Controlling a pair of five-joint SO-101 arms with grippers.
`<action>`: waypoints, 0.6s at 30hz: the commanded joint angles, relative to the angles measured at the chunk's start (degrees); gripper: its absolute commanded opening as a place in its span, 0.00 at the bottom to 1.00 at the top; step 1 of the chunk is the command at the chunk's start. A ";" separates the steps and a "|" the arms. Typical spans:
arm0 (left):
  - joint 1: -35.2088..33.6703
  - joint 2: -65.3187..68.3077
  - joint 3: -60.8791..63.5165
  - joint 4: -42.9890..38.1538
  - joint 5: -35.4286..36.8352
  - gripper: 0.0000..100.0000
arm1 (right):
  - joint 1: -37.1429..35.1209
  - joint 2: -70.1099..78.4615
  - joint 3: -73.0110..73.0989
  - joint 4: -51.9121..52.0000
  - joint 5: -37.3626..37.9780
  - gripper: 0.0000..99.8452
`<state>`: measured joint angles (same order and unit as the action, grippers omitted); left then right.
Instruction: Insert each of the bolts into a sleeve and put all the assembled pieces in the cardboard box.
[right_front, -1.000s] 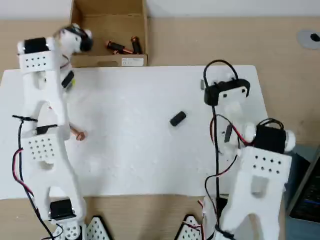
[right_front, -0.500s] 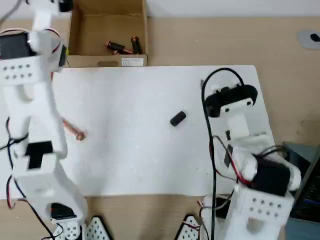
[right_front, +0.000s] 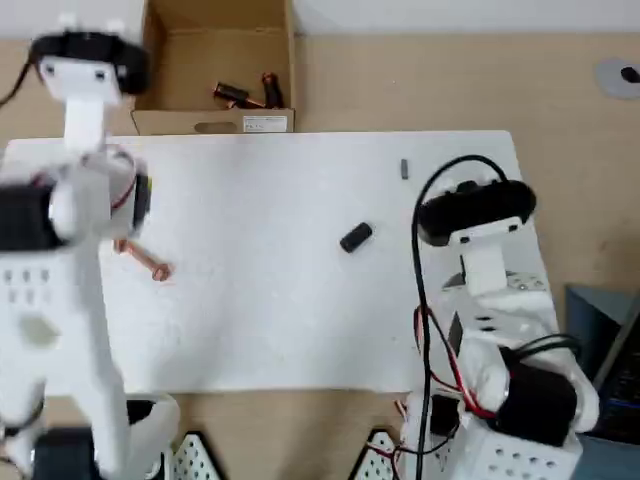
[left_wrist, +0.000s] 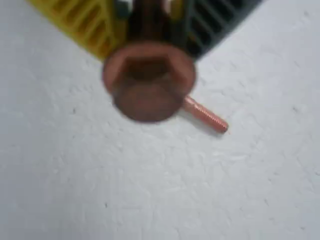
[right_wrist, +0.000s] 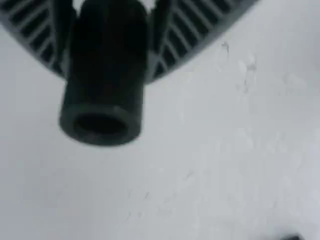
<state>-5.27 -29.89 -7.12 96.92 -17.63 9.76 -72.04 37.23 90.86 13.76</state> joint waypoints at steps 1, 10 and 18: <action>0.00 -11.12 10.90 -7.82 2.73 0.00 | -0.48 -3.47 2.51 -3.78 -2.20 0.01; -0.09 -29.49 37.71 -27.87 14.86 0.00 | -0.48 -13.32 16.40 -13.27 -6.86 0.01; 0.44 -39.69 51.25 -35.78 25.23 0.00 | -7.52 -22.11 26.33 -16.97 -11.43 0.01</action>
<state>-5.27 -66.29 41.85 64.04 4.26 6.42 -91.38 61.49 75.65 4.53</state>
